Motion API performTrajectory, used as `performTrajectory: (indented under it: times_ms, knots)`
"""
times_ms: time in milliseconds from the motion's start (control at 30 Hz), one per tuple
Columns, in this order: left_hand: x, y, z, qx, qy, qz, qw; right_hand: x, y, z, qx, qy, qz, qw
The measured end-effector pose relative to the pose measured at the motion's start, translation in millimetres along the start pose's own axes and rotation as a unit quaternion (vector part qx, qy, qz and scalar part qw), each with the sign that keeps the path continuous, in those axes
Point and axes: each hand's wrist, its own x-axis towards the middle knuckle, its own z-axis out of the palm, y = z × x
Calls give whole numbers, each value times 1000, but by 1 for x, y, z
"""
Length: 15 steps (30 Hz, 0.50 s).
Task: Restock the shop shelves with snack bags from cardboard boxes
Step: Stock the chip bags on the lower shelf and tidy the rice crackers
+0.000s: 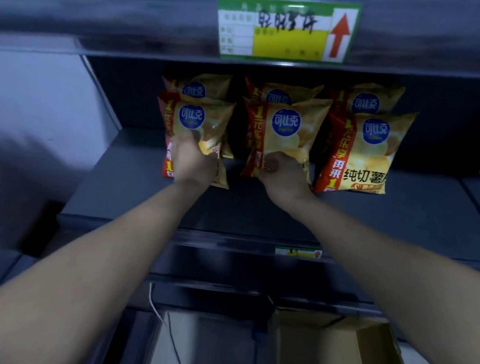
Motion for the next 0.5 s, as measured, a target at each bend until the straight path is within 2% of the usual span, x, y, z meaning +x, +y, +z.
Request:
performTrajectory:
  times_ms: [67,133,300,500]
  knots:
    - [13,-15,-14,55,18,-50,997,1,-13,16,-4,-42,-7,999]
    - [24,-28,-24,61,-15,-96,993,5,-22,31,-1,-84,-6,996]
    - [51,-52,-24,-14,-112,-121,986,23,-33,60,41,-168,33,984]
    - [62,-53,-6,-38,-128,-115,984,42,-27,72,56,-152,35,986]
